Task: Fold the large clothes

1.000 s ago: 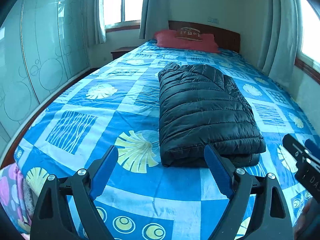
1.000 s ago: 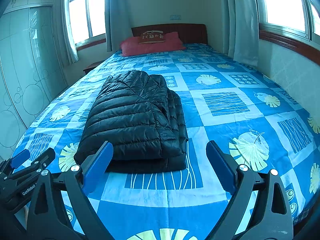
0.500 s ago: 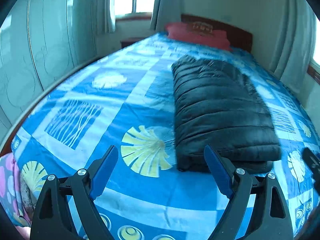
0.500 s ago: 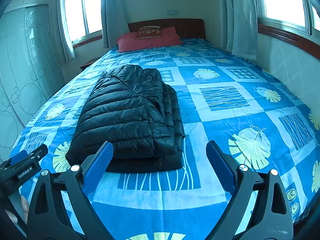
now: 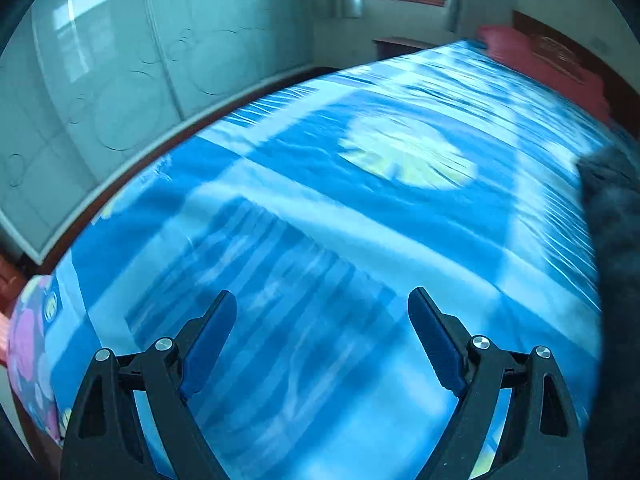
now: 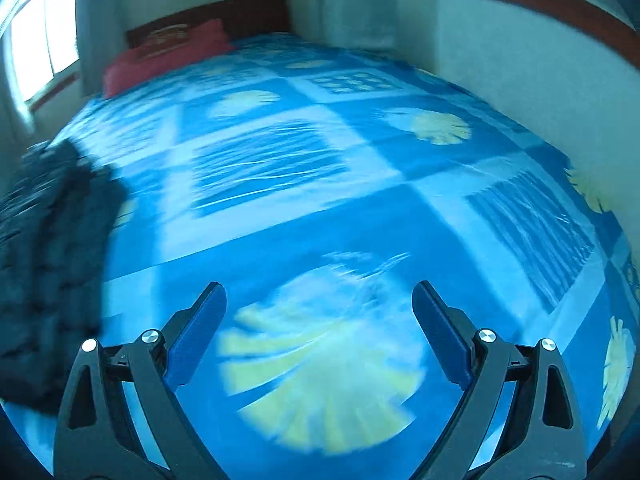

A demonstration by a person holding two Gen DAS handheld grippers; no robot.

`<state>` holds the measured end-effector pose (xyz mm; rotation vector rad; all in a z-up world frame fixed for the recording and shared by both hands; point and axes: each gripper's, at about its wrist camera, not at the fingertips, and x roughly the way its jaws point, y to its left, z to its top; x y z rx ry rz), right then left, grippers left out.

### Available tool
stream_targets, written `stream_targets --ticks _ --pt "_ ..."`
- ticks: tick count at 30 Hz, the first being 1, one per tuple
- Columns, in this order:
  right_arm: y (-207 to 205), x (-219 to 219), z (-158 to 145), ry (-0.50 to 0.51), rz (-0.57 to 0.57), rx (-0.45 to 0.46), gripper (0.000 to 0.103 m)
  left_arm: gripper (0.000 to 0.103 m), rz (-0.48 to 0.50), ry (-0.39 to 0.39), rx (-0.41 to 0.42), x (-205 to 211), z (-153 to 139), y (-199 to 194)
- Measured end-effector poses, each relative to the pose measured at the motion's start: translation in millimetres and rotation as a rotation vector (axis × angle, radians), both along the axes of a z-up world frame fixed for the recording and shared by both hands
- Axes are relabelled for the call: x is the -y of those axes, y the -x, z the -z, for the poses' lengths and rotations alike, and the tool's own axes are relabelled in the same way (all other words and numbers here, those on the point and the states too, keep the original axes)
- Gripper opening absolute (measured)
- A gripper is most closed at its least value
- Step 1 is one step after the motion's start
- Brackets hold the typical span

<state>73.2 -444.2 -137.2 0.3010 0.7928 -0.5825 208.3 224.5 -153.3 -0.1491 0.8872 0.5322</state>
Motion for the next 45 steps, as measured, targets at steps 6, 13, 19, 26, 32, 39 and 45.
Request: stream_targets --ticks 6,13,19,26,32,39,45 --pt "-2.5 47.6 38.9 -0.043 0.107 -0.057 0.096 0.093 -0.097 0.027 -0.01 -37.7 22.5 -22.1" --pt "-2.6 46.5 40.7 -0.024 0.109 -0.057 0.101 0.099 -0.111 0.118 0.04 -47.0 22.6 -10.5" --pt "-3.7 48.2 39.1 -0.024 0.11 -0.061 0.101 0.099 -0.112 0.089 0.023 -40.9 23.5 -13.8" --pt "-4.1 47.5 39.7 -0.025 0.109 -0.058 0.101 0.099 -0.112 0.095 0.026 -42.6 23.6 -14.5" --pt "-4.1 47.9 39.5 -0.026 0.11 -0.058 0.101 0.099 -0.112 0.096 0.026 -43.6 23.7 -14.3" --pt "-4.1 47.9 39.4 -0.026 0.109 -0.057 0.101 0.099 -0.112 0.099 0.028 -43.2 23.3 -13.7" --pt "-4.2 48.0 39.5 -0.025 0.11 -0.058 0.101 0.099 -0.113 0.097 0.027 -41.9 23.1 -13.5"
